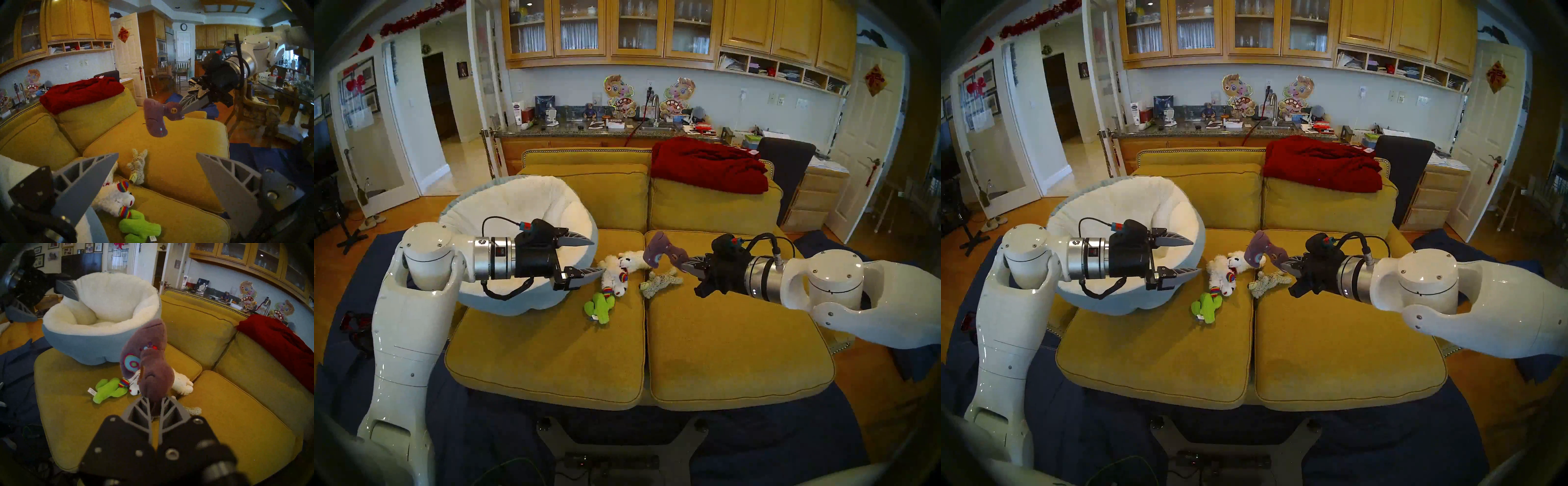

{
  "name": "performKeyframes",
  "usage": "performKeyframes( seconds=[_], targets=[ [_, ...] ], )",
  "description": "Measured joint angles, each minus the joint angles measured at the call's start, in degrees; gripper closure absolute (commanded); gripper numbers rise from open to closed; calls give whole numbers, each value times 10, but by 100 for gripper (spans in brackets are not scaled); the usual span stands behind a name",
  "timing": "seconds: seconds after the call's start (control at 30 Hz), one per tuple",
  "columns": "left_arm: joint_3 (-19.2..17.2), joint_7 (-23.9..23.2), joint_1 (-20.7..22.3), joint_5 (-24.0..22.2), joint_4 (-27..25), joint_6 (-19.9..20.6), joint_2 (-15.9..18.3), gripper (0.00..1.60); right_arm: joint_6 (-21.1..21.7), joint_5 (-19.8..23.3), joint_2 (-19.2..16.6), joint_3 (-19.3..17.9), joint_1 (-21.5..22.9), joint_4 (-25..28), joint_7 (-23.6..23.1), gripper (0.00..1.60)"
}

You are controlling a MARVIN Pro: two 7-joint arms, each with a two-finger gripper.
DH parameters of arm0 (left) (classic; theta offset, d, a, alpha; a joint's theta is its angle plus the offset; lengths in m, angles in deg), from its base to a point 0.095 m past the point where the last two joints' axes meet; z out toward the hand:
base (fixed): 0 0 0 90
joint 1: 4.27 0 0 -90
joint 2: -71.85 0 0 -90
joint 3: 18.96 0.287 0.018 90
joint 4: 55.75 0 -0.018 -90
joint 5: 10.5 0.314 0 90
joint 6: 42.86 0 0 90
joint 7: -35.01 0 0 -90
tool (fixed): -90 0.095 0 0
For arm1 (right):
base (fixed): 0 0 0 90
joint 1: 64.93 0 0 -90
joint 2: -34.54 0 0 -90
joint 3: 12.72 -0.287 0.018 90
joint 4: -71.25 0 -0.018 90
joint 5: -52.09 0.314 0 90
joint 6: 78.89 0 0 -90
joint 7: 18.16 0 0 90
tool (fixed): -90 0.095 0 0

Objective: Put toys into dog bed

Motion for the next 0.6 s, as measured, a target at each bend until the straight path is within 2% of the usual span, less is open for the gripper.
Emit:
performKeyframes(
  seconds=[0.2, 0.43, 0.6],
  targets=[
    [8, -7, 20, -14, 23, 41, -6, 0, 0, 1, -8, 1, 8, 11, -22, 160],
    [11, 32, 31, -42, 21, 78, -8, 0, 0, 2, -13, 2, 13, 16, -37, 160],
    [34, 52, 31, -70, 8, 98, -1, 0, 0, 4, -16, 4, 16, 17, -47, 160]
  ],
)
